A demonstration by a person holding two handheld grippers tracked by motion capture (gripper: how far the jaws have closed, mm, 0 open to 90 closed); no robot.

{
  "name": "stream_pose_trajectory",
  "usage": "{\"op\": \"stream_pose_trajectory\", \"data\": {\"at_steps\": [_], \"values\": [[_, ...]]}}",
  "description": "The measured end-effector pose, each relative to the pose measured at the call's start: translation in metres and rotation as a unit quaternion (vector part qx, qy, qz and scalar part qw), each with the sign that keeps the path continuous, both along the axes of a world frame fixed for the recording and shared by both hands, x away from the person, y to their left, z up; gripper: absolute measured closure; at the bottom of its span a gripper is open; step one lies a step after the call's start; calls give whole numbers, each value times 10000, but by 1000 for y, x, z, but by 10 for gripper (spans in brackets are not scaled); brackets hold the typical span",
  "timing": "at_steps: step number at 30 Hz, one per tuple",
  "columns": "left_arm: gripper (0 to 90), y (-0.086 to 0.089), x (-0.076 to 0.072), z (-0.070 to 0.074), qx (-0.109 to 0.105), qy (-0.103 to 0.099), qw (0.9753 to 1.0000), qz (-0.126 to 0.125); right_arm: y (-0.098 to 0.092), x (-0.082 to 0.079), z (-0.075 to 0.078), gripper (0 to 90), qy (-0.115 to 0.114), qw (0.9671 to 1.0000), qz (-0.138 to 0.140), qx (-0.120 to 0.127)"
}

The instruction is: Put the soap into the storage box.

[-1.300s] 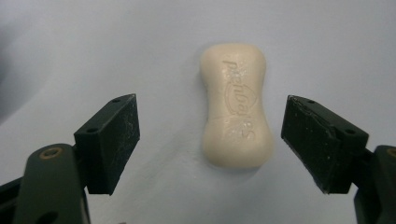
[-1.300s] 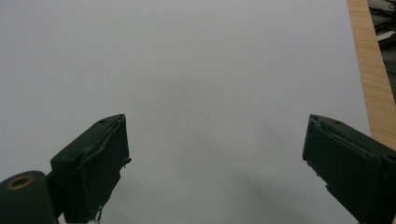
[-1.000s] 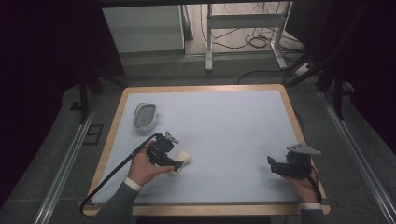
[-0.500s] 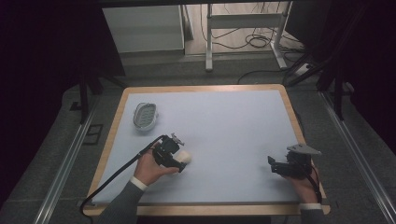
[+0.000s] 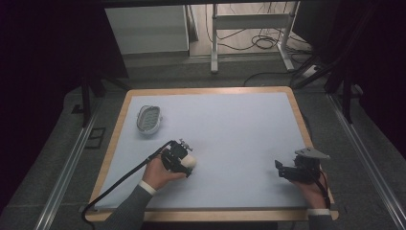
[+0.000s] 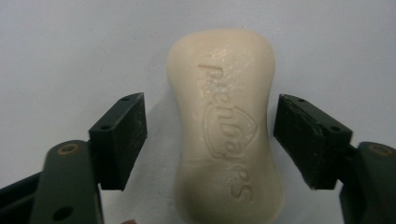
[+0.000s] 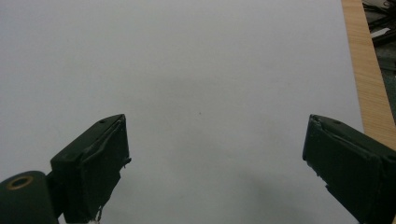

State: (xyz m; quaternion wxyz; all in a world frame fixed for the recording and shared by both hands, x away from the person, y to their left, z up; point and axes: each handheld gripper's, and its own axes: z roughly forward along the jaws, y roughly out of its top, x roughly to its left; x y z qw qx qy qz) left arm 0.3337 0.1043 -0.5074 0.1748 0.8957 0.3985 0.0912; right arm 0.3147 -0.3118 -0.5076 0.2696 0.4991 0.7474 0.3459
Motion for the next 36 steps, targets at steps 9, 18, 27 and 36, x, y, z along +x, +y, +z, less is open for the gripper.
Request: {"op": "stream_pose_trajectory", "data": {"at_steps": [9, 18, 27, 36], "values": [[464, -2, -2, -1, -11, 39, 10000, -49, -1, 0, 0, 69, 5, 10000, -4, -1], [495, 1, -5, 1, -18, 8, 9999, -162, -2, -1, 1, 69, -10, 10000, -19, -4], [497, 8, -5, 11, -252, -36, 9996, -131, -3, -1, 0, 69, -21, 10000, -36, -14], [498, 15, -3, 18, -316, -57, 9994, -138, -4, -1, 0, 69, -27, 10000, -47, -4]]}}
